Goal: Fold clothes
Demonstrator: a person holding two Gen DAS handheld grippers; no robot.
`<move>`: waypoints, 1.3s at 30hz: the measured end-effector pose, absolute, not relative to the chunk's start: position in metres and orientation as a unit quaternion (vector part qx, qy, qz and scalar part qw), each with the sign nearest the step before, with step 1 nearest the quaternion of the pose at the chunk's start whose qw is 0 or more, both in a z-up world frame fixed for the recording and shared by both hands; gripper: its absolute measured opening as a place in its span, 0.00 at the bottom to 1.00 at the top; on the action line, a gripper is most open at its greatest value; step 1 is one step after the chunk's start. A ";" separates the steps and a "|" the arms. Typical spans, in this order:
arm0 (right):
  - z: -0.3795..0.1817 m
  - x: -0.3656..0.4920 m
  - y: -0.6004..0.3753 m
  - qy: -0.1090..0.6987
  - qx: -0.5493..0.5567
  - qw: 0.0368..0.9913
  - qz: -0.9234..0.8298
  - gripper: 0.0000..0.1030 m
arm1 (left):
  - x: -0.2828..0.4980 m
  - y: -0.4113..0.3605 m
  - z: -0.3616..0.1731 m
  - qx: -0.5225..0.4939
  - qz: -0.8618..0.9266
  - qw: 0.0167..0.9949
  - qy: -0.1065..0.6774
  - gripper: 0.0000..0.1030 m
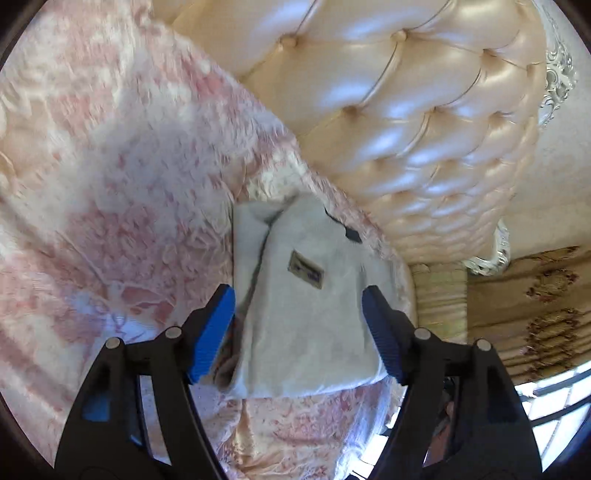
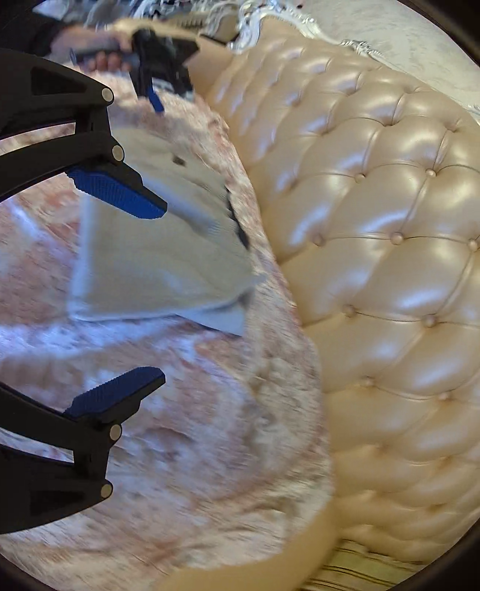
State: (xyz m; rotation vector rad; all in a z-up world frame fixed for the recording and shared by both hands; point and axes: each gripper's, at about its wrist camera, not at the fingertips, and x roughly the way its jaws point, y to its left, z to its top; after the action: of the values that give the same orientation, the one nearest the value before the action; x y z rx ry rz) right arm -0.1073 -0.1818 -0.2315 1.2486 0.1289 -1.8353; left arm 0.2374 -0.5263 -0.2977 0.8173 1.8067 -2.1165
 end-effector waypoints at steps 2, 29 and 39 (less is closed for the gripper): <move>-0.236 -0.107 -0.178 0.051 0.516 0.439 -0.734 0.81 | 0.230 -0.526 -0.309 0.296 -0.719 0.104 0.620 0.72; -0.252 -0.138 -0.184 -0.043 0.555 0.470 -0.685 0.81 | 0.147 -0.521 -0.325 0.476 -0.711 0.097 0.508 0.59; -0.271 -0.162 -0.206 -0.042 0.591 0.463 -0.660 0.98 | 0.149 -0.523 -0.327 0.471 -0.713 0.082 0.513 0.22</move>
State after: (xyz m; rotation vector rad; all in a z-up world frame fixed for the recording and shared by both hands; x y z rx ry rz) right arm -0.1615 -0.2061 -0.2705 1.4526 -0.1034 -1.6219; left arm 0.1492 -0.5232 -0.3271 1.4072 1.5313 -2.1302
